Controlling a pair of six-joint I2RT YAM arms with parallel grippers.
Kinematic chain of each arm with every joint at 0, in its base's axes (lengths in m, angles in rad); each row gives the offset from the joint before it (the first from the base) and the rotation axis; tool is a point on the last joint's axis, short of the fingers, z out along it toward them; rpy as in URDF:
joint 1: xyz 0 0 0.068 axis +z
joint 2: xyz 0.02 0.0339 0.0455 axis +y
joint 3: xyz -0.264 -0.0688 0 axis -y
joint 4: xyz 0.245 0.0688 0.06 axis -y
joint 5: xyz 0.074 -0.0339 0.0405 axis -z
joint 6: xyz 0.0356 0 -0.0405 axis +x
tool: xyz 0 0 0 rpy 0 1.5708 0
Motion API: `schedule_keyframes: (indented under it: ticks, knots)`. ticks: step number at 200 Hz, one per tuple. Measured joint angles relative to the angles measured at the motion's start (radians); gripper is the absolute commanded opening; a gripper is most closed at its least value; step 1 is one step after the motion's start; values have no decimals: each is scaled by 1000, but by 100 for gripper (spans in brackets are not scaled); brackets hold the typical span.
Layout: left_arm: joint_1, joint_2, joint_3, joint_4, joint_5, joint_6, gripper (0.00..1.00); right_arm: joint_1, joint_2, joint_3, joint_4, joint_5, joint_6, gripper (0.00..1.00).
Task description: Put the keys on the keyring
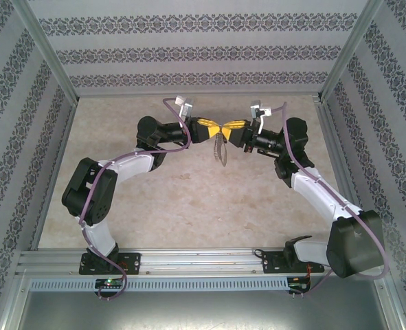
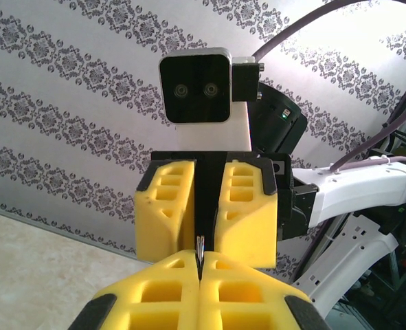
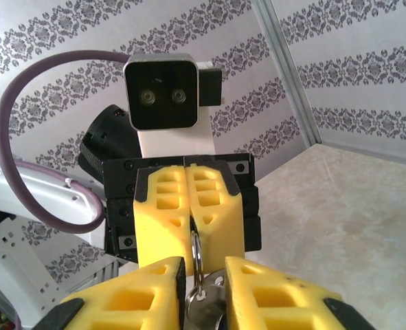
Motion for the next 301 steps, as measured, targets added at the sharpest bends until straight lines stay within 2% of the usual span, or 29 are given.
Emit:
schedule_keyframes:
  ticks: [19, 65, 75, 87, 108, 121, 128, 143, 151, 190, 238, 269, 301]
  knots:
    - [0, 0, 0, 0, 3, -4, 0, 0, 0, 0, 5, 0, 8, 20]
    - [0, 0, 0, 0, 7, -8, 0, 1, 23, 8, 19, -2, 15, 20]
    - [0, 0, 2, 0, 7, -8, 0, 1, 27, 11, 23, -5, 18, 16]
    - [0, 0, 4, 0, 6, -11, 0, 1, 31, 13, 29, -10, 25, 0]
    - [2, 1, 7, 0, 6, -15, 0, 1, 34, 21, 33, -20, 25, 0]
    - [2, 1, 9, -5, 6, -14, 21, 1, 35, 24, 28, -21, 22, 0]
    - [3, 1, 9, -9, 7, -10, 27, 1, 35, 28, 14, -19, 14, 0]
    - [6, 1, 10, -20, 19, 7, 37, 1, 34, 42, -50, -5, -27, 0]
    - [10, 1, 10, -28, 23, 13, 38, 1, 32, 50, -98, 4, -57, 0]
    - [72, -35, 4, -130, 48, 82, 40, 1, -12, 101, -370, 56, -238, 0]
    - [94, -136, 28, -479, 81, 336, 40, 1, -25, 227, -677, 91, -477, 0]
    - [94, -140, 72, -652, 109, 447, 40, 1, -26, 275, -798, 102, -580, 0]
    - [88, -131, 112, -718, 146, 481, 39, 4, -26, 306, -872, 97, -645, 0]
